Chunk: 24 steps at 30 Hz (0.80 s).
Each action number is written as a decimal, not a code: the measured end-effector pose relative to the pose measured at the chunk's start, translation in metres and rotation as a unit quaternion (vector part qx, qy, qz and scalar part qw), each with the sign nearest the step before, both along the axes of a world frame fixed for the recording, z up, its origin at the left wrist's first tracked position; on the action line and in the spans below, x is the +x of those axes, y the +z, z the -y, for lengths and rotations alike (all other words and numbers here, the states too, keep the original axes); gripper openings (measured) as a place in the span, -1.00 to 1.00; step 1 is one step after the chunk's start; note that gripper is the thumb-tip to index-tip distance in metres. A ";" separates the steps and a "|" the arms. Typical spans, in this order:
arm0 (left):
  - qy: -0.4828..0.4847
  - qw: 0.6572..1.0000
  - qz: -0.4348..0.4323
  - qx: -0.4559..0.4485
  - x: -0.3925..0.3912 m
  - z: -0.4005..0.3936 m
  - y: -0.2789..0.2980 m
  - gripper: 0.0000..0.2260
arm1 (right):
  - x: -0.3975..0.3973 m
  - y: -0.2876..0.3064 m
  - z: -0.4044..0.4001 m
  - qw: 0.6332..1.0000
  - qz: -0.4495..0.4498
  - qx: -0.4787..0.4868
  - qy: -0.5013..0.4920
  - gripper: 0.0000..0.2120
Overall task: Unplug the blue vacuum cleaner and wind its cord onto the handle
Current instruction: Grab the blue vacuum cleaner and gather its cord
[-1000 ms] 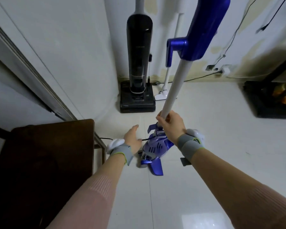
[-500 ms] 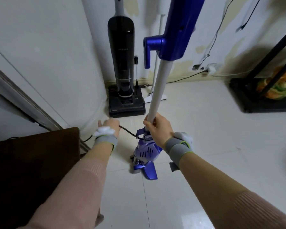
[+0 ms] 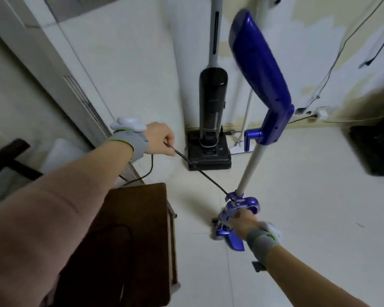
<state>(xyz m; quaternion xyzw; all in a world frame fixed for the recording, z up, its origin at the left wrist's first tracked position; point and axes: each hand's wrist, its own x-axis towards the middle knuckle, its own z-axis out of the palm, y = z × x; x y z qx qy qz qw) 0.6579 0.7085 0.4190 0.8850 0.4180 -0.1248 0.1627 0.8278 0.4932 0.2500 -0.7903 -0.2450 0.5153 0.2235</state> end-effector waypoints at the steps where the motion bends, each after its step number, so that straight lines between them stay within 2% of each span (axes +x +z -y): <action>1: 0.000 1.000 0.004 -0.015 -0.011 0.004 0.015 -0.85 | -0.025 0.010 0.002 1.000 -0.006 0.008 0.015 -0.85; 2: 0.003 1.000 0.013 -0.025 -0.024 0.009 0.030 -0.84 | -0.051 0.025 0.000 0.999 -0.020 0.041 0.013 -0.76; 4: 0.009 0.999 0.030 -0.036 -0.046 0.016 0.053 -0.81 | -0.095 0.072 -0.014 0.980 -0.134 0.131 -0.060 -0.69; 6: 0.025 0.998 0.049 -0.039 -0.065 0.025 0.071 -0.82 | -0.123 0.122 -0.034 0.932 -0.277 0.182 -0.147 -0.68; 9: 0.045 0.994 0.079 -0.060 -0.077 0.039 0.086 -0.84 | -0.135 0.170 -0.065 0.826 -0.453 0.204 -0.266 -0.76; 11: 0.066 0.989 0.110 -0.079 -0.085 0.050 0.093 -0.84 | -0.136 0.187 -0.077 0.785 -0.508 0.207 -0.289 -0.81; 13: 0.088 0.980 0.140 -0.107 -0.091 0.061 0.097 -0.75 | -0.128 0.196 -0.083 0.771 -0.510 0.217 -0.312 -0.85; 15: 0.106 0.969 0.139 -0.174 -0.099 0.071 0.090 -0.67 | -0.113 0.197 -0.084 0.778 -0.484 0.219 -0.335 -0.78; 17: 0.129 0.941 0.151 -0.274 -0.103 0.084 0.074 -0.67 | -0.093 0.195 -0.076 0.817 -0.424 0.215 -0.327 -0.76; 19: 0.221 0.872 0.220 -0.378 -0.088 0.104 0.053 -0.64 | -0.071 0.188 -0.058 0.878 -0.330 0.207 -0.279 -0.78; 21: 0.328 0.803 0.269 -0.419 -0.056 0.122 0.032 -0.58 | -0.051 0.174 -0.037 0.921 -0.244 0.205 -0.223 -0.80; 22: 0.366 0.779 0.280 -0.425 -0.046 0.127 0.024 -0.56 | -0.050 0.166 -0.028 0.937 -0.217 0.197 -0.192 -0.80; 24: 0.376 0.768 0.288 -0.432 -0.007 0.134 0.010 -0.54 | -0.037 0.159 -0.006 0.955 -0.180 0.180 -0.149 -0.75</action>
